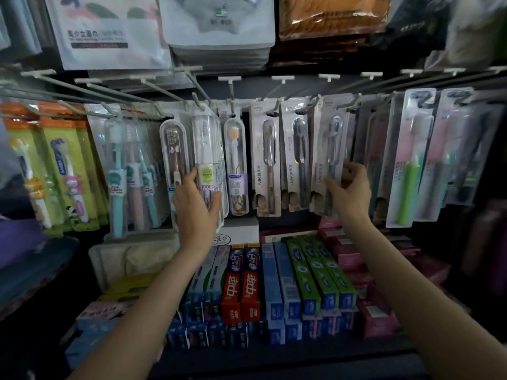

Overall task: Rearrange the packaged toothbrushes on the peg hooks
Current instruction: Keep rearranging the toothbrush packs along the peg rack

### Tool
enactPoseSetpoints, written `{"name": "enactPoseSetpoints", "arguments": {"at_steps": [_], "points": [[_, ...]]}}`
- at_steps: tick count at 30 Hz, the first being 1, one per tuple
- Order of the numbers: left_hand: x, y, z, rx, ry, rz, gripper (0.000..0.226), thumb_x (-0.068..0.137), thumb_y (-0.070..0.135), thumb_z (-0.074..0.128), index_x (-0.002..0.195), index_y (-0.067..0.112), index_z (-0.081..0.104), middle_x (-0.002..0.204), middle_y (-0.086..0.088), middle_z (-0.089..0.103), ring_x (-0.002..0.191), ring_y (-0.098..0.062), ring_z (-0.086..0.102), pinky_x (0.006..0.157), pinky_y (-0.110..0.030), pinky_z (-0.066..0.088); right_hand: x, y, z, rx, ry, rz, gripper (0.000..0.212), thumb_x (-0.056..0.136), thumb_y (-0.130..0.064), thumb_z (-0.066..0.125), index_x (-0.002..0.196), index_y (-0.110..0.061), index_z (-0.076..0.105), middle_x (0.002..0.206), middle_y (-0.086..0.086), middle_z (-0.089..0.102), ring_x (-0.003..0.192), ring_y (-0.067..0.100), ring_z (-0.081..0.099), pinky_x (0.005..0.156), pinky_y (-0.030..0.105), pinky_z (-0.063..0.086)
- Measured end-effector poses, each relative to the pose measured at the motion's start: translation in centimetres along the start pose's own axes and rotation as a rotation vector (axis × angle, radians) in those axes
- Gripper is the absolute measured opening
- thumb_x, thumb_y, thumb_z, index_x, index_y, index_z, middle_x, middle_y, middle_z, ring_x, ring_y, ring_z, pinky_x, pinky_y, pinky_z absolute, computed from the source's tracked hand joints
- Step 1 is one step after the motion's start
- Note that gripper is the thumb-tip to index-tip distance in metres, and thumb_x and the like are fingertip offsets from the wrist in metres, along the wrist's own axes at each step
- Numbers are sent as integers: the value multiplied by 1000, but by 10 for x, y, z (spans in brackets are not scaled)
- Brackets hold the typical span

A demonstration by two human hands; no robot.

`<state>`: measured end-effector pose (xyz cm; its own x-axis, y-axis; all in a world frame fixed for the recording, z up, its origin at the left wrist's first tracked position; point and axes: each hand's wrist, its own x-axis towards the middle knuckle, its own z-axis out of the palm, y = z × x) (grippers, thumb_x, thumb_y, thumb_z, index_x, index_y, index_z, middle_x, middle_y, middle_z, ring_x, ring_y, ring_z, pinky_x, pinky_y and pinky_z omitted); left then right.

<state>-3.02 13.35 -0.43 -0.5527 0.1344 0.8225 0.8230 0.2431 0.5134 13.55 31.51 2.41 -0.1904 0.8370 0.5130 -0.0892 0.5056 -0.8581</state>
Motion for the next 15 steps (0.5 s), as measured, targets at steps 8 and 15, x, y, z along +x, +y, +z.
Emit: {"name": "enactPoseSetpoints", "arguments": {"at_steps": [8,15], "points": [[2,-1,-4,23,6,-3,53,87,16,60,133,3,37,118,-18,47,110,-30,44,90,-33,36,7,-1,-11,235,-111,78,35,92,-1,48,126,-11,47,113,7,59,100,22,59,83,32,51],[0,0,3,-2,6,-27,55,87,20,60,133,8,35,123,-16,45,115,-30,42,87,-30,37,13,-6,-24,222,-252,106,37,94,1,43,129,-10,45,110,9,56,96,22,57,78,27,50]]}}
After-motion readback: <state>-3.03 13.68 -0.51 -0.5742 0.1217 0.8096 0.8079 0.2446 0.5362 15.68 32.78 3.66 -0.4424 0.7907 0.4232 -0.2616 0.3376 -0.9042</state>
